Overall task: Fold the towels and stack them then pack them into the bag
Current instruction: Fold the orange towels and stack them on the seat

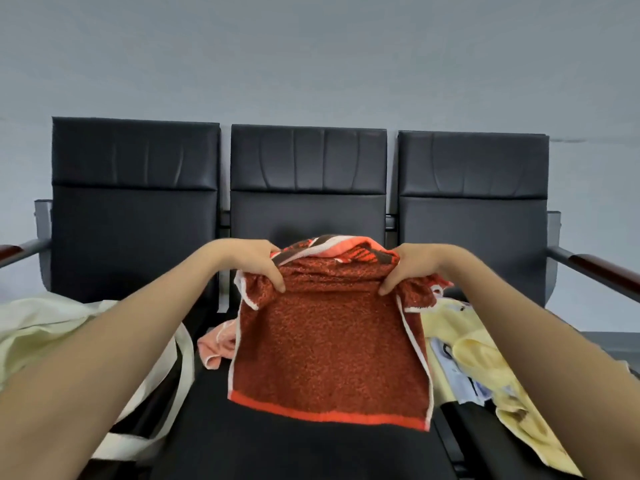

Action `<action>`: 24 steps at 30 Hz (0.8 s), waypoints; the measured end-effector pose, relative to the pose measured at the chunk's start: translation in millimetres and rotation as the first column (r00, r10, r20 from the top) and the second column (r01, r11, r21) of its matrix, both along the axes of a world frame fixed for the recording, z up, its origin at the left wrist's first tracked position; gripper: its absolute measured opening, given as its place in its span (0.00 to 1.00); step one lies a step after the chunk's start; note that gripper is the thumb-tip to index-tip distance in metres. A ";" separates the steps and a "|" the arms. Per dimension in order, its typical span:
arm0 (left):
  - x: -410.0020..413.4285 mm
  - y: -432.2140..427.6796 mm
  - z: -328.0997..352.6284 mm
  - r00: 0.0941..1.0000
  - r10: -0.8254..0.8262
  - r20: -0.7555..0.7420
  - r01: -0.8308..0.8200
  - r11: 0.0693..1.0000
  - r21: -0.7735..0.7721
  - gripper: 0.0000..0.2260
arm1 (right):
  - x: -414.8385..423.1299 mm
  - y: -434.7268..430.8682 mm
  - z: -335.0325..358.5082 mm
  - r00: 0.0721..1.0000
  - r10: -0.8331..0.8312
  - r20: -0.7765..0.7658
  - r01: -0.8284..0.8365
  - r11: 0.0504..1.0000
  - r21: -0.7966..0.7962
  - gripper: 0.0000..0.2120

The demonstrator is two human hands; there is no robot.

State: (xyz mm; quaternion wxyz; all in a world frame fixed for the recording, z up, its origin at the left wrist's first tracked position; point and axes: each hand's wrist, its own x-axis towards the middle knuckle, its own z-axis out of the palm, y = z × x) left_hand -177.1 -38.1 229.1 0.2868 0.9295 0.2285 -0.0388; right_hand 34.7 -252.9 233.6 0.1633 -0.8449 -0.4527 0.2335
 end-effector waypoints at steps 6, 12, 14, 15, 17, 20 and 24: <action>15.1 9.7 -56.0 0.883 0.091 0.460 -0.330 0.817 0.472 0.11 | 0.8 27.7 -57.0 0.806 -0.282 0.520 0.034 0.900 0.435 0.24; 4.3 11.9 -105.1 0.865 0.007 0.502 -0.313 0.790 0.528 0.15 | -2.3 30.3 -98.5 0.705 -0.231 0.671 -0.064 0.921 0.384 0.19; -2.1 6.1 -131.3 0.918 0.062 0.392 -0.246 0.864 0.439 0.12 | -6.1 25.6 -124.6 0.765 -0.123 0.632 -0.053 0.966 0.252 0.20; -5.2 3.5 -146.2 0.948 0.092 0.304 -0.203 0.911 0.359 0.12 | -8.5 22.0 -137.6 0.829 -0.050 0.557 -0.052 0.985 0.167 0.20; -10.6 0.6 -177.7 0.990 0.118 0.083 -0.128 0.983 0.134 0.17 | -13.0 13.1 -160.3 0.954 0.087 0.287 -0.089 0.996 -0.007 0.24; -19.4 -2.4 -212.8 0.956 0.059 -0.287 -0.053 0.998 0.029 0.38 | -15.2 5.0 -186.7 0.967 0.240 0.078 -0.203 0.923 -0.327 0.33; -23.8 -13.4 -225.4 0.986 0.109 -0.126 -0.114 0.993 -0.029 0.47 | -12.8 2.3 -214.9 0.982 0.188 0.033 -0.174 0.951 -0.255 0.32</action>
